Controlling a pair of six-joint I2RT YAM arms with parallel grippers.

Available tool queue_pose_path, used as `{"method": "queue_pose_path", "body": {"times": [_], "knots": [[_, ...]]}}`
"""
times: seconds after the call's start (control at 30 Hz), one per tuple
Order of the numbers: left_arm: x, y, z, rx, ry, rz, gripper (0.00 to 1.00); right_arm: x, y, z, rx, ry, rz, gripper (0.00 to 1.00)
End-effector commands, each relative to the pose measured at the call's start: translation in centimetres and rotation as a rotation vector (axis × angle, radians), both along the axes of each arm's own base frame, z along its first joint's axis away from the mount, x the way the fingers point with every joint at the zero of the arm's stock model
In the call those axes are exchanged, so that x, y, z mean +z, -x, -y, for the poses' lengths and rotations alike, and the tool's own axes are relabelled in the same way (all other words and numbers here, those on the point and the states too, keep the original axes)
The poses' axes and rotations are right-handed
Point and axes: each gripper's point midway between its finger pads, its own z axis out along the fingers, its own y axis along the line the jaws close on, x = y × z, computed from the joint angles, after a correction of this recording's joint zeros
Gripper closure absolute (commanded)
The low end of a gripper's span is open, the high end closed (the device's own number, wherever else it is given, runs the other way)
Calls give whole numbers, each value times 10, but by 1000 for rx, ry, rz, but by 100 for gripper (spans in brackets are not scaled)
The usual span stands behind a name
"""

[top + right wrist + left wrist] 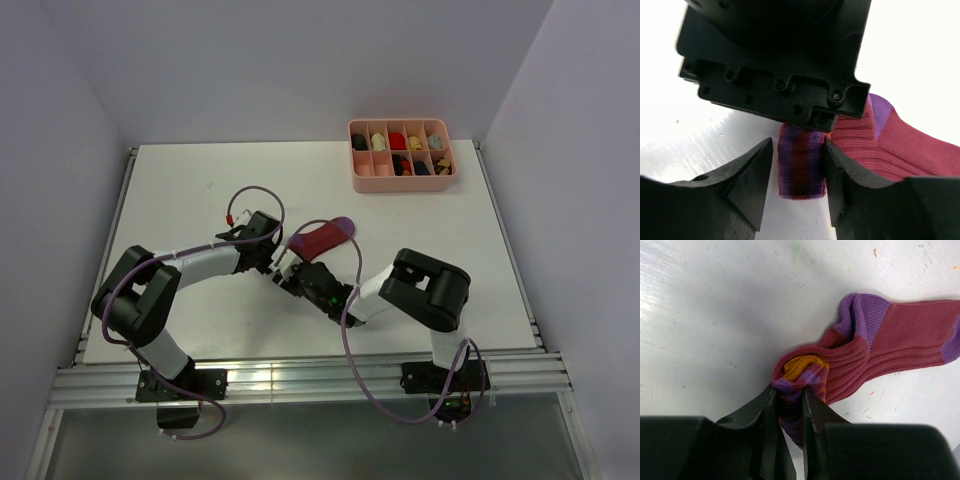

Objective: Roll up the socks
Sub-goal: Roll the sock at the center of the board.

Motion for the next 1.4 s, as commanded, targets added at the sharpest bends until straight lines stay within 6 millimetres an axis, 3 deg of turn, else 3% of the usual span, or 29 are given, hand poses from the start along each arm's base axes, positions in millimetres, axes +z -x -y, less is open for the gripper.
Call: {"method": "queue_pose_path", "body": {"times": [0.0, 0.23, 0.27, 0.33, 0.77, 0.9, 1.1, 1.37], "knots": [[-16, 18, -2, -36, -22, -75, 92, -6, -1, -9, 2, -1, -10, 51], [-13, 18, -2, -30, -3, -68, 90, -25, -2, -1, -11, 1, -128, 85], [-12, 18, -2, -25, 0, -64, 89, -27, -3, 4, -23, -9, -162, 93], [-7, 16, -6, -10, 5, -40, 82, -25, -5, 10, -11, -35, -203, 100], [25, 4, -38, 154, 55, 96, 30, -2, 0, 12, 121, -298, -640, 100], [32, 2, -38, 164, 97, 142, 29, -3, -5, 17, 111, -396, -793, 100], [24, 4, -22, 116, 146, 143, 31, -10, -12, 23, 83, -571, -1026, 100], [28, 0, 0, 95, 181, 186, 31, -23, -22, 37, -9, -712, -1177, 100]]}}
